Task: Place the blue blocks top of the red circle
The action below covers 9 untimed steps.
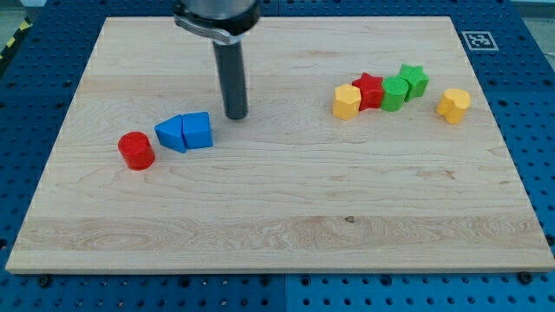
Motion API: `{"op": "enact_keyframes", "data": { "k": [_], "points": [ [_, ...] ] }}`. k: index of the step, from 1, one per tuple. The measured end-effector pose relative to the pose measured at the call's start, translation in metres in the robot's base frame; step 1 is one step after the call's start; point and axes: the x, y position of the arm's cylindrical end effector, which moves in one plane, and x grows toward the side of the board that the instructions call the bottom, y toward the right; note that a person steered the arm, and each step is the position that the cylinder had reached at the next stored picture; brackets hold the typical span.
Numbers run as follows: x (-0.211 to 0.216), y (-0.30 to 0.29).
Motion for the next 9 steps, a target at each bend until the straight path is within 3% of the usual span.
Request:
{"op": "enact_keyframes", "data": {
  "k": [1,2,3,5,8,9],
  "points": [
    [0.020,0.015],
    [0.067,0.007],
    [0.076,-0.035],
    [0.046,-0.105],
    [0.077,-0.078],
    [0.063,-0.065]
  ]
}}
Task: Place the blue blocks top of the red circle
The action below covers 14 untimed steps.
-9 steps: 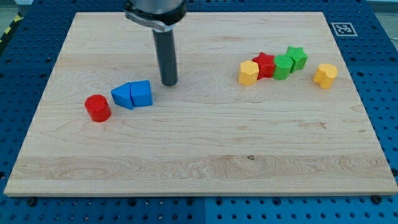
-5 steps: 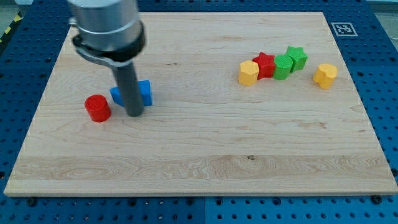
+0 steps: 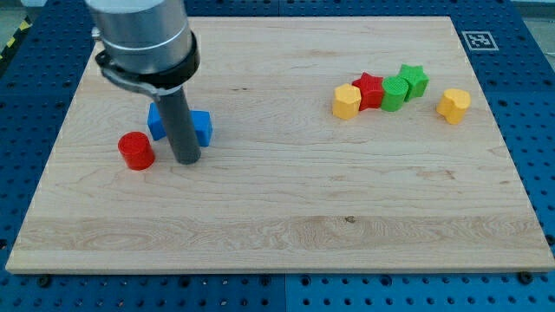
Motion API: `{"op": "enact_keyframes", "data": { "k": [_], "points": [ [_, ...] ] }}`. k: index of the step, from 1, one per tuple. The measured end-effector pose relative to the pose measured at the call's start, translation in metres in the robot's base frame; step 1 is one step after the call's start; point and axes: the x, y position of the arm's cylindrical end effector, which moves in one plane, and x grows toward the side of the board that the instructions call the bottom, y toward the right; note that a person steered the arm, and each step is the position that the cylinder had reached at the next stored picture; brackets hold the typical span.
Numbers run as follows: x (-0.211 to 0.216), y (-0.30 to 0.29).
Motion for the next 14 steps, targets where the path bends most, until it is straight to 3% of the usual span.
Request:
{"op": "enact_keyframes", "data": {
  "k": [2,9,14],
  "points": [
    [-0.019,0.031],
    [-0.101,-0.001],
    [-0.104,-0.031]
  ]
}}
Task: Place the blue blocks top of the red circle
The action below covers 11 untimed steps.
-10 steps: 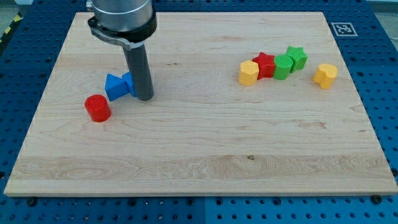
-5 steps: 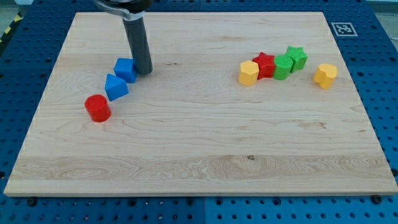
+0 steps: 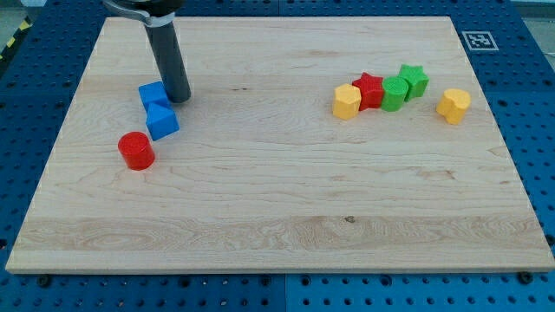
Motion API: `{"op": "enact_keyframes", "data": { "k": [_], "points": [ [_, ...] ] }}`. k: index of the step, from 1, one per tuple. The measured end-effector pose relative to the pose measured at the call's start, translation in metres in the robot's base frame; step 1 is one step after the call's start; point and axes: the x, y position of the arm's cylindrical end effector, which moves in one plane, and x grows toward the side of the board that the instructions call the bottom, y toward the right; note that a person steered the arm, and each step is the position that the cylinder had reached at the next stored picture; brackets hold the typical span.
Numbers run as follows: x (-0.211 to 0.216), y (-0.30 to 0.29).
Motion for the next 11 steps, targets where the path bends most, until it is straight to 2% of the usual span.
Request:
{"op": "enact_keyframes", "data": {
  "k": [2,4,7,8,10,11],
  "points": [
    [0.002,0.015],
    [0.045,0.015],
    [0.044,-0.031],
    [0.038,-0.031],
    [0.035,0.007],
    [0.005,0.007]
  ]
}}
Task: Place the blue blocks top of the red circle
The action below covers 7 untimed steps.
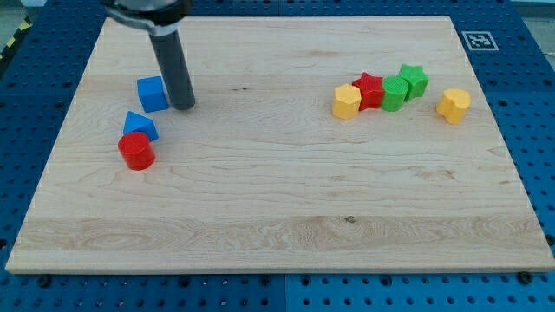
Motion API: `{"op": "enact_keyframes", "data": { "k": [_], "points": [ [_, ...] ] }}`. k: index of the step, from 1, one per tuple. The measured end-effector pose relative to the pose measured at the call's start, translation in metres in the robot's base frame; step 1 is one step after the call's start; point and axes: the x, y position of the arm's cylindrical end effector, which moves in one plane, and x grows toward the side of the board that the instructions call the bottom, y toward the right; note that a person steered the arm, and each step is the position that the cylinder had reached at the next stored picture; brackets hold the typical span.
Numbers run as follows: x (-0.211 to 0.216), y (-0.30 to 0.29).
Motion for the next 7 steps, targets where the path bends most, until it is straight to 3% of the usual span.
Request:
{"op": "enact_keyframes", "data": {
  "k": [1,7],
  "points": [
    [-0.021,-0.007],
    [-0.009,-0.034]
  ]
}}
